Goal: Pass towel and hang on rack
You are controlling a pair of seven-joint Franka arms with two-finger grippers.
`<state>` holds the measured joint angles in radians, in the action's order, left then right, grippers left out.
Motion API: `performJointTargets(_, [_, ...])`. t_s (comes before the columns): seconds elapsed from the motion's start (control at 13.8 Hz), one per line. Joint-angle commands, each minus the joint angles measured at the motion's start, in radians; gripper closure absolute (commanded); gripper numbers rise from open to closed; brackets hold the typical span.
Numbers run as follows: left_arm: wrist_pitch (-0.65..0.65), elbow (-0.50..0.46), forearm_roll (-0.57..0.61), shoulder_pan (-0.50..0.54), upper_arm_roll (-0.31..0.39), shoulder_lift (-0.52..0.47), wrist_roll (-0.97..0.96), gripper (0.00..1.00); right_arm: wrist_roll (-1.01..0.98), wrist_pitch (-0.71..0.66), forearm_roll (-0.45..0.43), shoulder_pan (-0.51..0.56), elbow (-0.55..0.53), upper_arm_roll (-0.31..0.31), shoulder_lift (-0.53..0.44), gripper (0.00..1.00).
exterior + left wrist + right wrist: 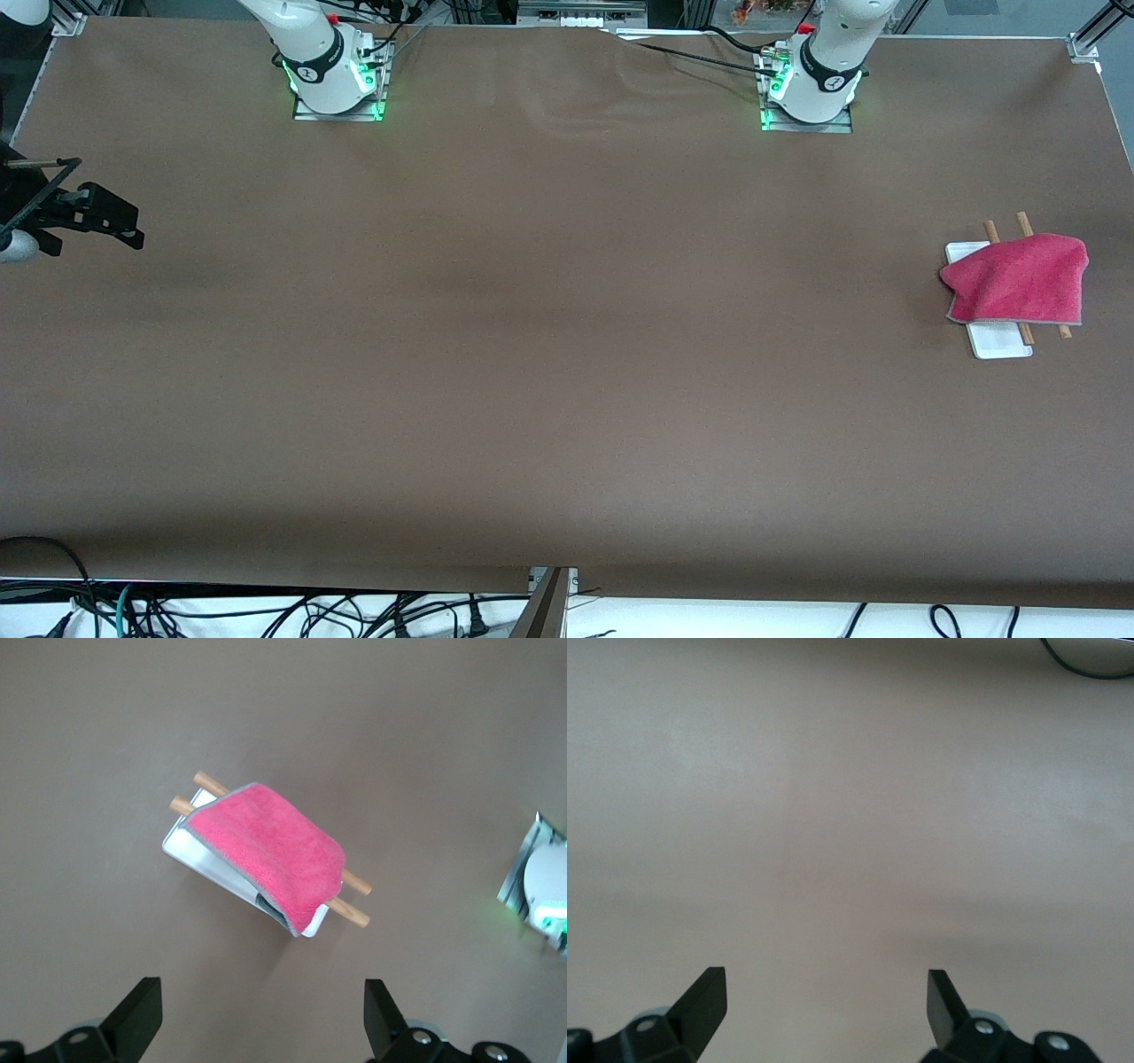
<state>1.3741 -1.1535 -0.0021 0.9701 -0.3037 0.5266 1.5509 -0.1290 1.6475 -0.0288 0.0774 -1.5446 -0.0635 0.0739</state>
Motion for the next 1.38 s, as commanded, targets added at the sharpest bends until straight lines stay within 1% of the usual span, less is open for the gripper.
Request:
performJointTargets(0.0, [-0.02, -0.003, 0.091, -0.066, -0.006, -0.071, -0.165, 0.0, -0.017, 0.002, 0.013, 0.004, 0.015, -0.002, 0.006, 0.0])
performJointTargets(0.15, [-0.044, -0.023, 0.109, -0.128, -0.009, -0.109, -0.3, 0.0, -0.015, 0.002, 0.013, 0.004, 0.015, -0.002, 0.006, 0.0])
performJointTargets(0.51, [-0.13, -0.034, 0.111, -0.29, -0.008, -0.154, -0.619, 0.0, -0.015, 0.002, 0.015, 0.004, 0.015, -0.002, 0.006, 0.0])
performJointTargets(0.65, [-0.109, -0.13, 0.11, -0.382, 0.008, -0.244, -0.763, 0.0, -0.014, 0.002, 0.015, 0.004, 0.015, -0.001, 0.006, 0.0])
performJointTargets(0.73, [-0.101, -0.158, 0.11, -0.422, 0.027, -0.269, -0.832, 0.0, -0.014, 0.002, 0.015, 0.004, 0.015, -0.002, 0.006, 0.0])
performJointTargets(0.8, [-0.093, -0.191, 0.106, -0.479, 0.069, -0.298, -0.889, 0.0, -0.014, 0.002, 0.015, 0.004, 0.015, -0.001, 0.006, 0.0])
performJointTargets(0.94, [-0.052, -0.283, 0.094, -0.649, 0.212, -0.37, -1.013, 0.0, -0.014, 0.002, 0.015, 0.004, 0.015, -0.001, 0.006, 0.0])
performJointTargets(1.02, [-0.021, -0.34, 0.091, -0.712, 0.265, -0.411, -1.06, 0.0, -0.014, 0.002, 0.015, 0.004, 0.015, -0.001, 0.006, 0.0])
performJointTargets(1.09, [0.024, -0.401, 0.084, -0.741, 0.276, -0.456, -1.11, 0.0, -0.014, 0.002, 0.015, 0.004, 0.015, -0.001, 0.006, 0.0])
performJointTargets(1.16, [0.052, -0.44, 0.073, -0.749, 0.276, -0.483, -1.165, 0.0, -0.014, 0.002, 0.015, 0.004, 0.015, -0.001, 0.006, 0.0])
performJointTargets(1.31, [0.068, -0.471, 0.068, -0.807, 0.278, -0.517, -1.332, 0.0, -0.014, 0.002, 0.015, 0.004, 0.015, -0.002, 0.006, 0.0])
